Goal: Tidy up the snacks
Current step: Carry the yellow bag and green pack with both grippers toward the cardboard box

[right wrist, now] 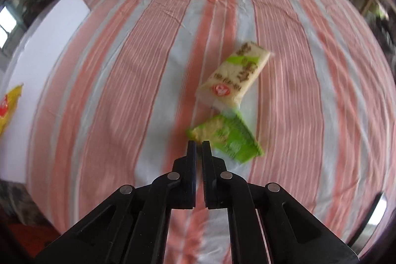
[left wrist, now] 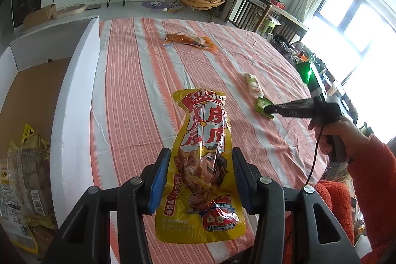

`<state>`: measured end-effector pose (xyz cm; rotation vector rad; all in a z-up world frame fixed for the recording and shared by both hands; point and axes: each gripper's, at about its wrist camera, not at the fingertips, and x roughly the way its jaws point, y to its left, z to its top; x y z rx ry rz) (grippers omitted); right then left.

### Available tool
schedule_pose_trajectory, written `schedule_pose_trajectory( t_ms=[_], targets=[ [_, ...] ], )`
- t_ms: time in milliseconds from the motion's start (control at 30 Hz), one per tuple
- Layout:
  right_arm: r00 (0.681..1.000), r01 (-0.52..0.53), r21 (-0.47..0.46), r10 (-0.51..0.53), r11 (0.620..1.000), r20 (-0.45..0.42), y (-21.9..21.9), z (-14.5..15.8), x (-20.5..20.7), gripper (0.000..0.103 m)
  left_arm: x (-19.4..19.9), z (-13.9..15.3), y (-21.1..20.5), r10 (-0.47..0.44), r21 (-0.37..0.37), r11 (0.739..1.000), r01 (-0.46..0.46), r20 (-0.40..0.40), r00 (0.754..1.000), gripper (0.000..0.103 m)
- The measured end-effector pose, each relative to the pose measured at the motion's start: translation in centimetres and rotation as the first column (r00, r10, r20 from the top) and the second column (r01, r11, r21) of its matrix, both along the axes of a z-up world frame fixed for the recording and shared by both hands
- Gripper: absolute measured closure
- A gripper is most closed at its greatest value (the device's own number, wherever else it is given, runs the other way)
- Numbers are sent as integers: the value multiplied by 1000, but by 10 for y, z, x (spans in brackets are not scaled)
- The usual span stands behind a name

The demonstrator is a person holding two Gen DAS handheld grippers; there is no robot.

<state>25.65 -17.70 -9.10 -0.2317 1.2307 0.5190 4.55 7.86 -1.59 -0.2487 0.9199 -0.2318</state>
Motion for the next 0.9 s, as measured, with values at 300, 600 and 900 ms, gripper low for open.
schedule_pose_trajectory(
  t_ms=[300, 600, 900],
  targets=[
    [975, -89, -143, 115, 986, 188, 0, 18, -7, 23, -9, 5, 7, 13, 4, 1000, -13, 0, 1000, 55],
    [989, -143, -96, 140, 985, -38, -8, -16, 12, 51, -10, 12, 16, 44, 8, 999, -44, 4, 999, 55],
    [1000, 11, 282, -7, 959, -13, -26, 42, -55, 51, -31, 41, 69, 143, -9, 990, -142, 45, 989, 55]
  ],
)
